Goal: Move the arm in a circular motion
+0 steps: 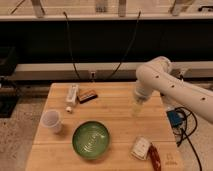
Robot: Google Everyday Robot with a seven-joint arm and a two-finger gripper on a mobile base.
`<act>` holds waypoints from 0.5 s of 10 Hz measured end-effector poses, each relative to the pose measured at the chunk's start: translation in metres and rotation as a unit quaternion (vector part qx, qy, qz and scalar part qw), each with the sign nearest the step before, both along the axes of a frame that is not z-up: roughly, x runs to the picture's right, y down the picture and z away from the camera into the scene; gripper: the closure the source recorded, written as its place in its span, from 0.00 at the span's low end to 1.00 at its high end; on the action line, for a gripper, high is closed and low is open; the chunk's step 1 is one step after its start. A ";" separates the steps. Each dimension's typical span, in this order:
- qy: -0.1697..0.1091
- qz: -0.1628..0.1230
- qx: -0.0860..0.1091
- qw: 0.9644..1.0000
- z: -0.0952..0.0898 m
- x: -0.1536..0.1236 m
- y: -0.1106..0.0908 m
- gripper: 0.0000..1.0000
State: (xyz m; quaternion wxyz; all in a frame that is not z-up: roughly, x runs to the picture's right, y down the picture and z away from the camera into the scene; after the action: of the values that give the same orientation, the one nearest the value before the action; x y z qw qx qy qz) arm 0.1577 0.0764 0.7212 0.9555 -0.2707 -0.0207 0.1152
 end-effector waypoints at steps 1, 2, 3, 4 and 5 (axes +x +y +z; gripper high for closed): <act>0.001 0.001 -0.001 1.000 0.000 0.001 0.000 0.20; 0.001 0.002 -0.001 1.000 0.000 0.002 -0.001 0.20; 0.001 0.003 -0.001 1.000 0.000 0.002 -0.001 0.20; 0.001 0.004 -0.002 1.000 0.000 0.002 -0.001 0.20; 0.000 0.004 -0.003 1.000 0.000 0.002 -0.001 0.20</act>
State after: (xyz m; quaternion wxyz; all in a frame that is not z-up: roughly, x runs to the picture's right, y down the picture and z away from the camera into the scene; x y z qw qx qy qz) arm 0.1599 0.0753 0.7216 0.9544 -0.2732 -0.0211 0.1189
